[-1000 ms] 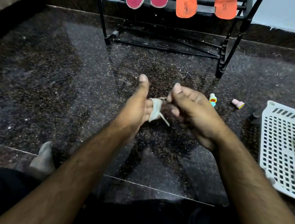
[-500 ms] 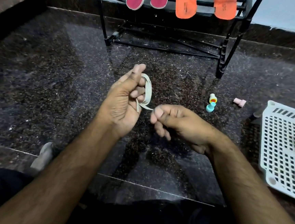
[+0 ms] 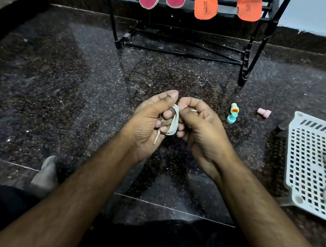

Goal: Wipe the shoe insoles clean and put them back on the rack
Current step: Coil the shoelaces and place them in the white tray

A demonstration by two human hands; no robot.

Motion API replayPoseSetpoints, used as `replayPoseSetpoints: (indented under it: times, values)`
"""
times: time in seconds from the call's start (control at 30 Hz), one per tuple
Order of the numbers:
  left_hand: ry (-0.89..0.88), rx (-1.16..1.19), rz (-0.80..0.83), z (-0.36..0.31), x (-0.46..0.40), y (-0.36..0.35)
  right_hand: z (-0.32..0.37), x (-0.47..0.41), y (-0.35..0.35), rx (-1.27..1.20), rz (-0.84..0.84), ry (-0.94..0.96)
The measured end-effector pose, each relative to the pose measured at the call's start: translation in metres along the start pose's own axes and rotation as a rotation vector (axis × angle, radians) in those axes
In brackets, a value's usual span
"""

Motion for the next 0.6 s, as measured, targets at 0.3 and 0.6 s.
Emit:
replayPoseSetpoints:
  times: [0.3,0.6]
  values:
    - [-0.059,-0.031,0.019,0.005,0.000,-0.003,-0.014,0.021,0.001,-0.176,-0.079,-0.016]
    - [-0.009,-0.109,0.058,0.014,0.002,-0.006,0.020,0.041,0.011,0.882,-0.154,0.296]
Point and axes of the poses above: each hand's wrist, its own x-axis away from the middle knuckle, its own y-axis out of the back of the hand, z = x × y, the point moved 9 cm from there along -x, towards the middle knuckle, and after that the axes turned 13 degrees about x, right-handed, at the moved point
